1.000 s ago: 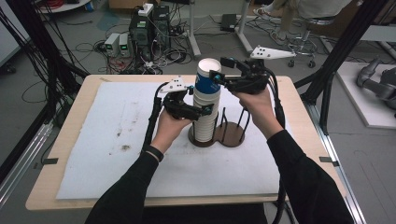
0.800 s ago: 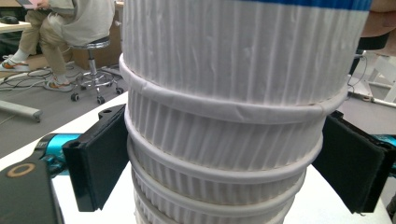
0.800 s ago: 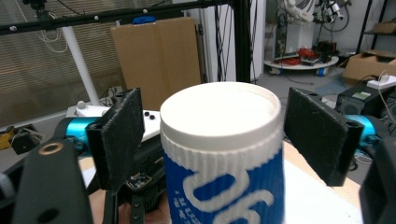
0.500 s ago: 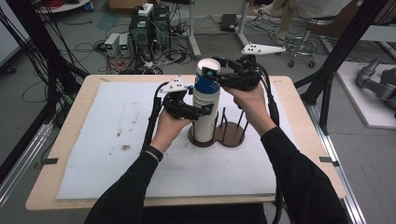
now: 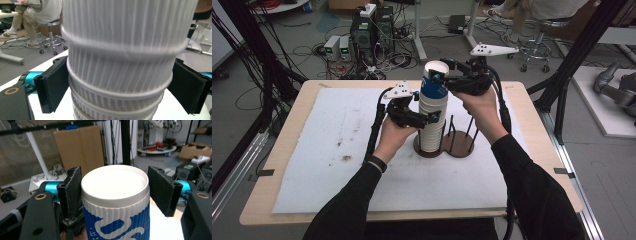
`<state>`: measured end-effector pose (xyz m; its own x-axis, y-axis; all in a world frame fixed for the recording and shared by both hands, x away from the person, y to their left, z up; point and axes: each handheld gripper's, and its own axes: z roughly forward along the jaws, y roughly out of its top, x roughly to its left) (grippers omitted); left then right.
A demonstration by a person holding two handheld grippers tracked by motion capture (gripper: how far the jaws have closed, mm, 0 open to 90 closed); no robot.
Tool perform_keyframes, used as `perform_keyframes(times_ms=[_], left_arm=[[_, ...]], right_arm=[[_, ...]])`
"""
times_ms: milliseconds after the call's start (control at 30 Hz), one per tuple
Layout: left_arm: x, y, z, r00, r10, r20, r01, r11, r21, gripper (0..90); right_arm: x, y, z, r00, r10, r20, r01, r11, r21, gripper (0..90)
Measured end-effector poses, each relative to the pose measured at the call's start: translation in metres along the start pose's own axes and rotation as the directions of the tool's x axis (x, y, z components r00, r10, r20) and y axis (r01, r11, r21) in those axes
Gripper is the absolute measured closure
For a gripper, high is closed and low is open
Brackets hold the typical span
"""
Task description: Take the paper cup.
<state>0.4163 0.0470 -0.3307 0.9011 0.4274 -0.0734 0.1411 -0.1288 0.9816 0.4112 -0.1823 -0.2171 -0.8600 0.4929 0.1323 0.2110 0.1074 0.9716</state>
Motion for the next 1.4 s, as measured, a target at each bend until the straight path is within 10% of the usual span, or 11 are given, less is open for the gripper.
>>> perform_keyframes(times_ms=[967, 1400], left_arm=[[-0.001, 0.0, 0.001, 1.0, 0.004, 0.003, -0.004, 1.0, -0.003, 10.9], [-0.001, 0.0, 0.0, 1.0, 0.007, 0.0, -0.007, 1.0, 0.004, 10.9]], right_arm=[[0.03, 0.059, -0.038, 0.9929, -0.118, -0.016, 0.114, 0.979, -0.17, 31.1], [0.042, 0.053, -0.071, 0.9877, -0.142, -0.066, 0.127, 0.973, -0.194, 31.0]])
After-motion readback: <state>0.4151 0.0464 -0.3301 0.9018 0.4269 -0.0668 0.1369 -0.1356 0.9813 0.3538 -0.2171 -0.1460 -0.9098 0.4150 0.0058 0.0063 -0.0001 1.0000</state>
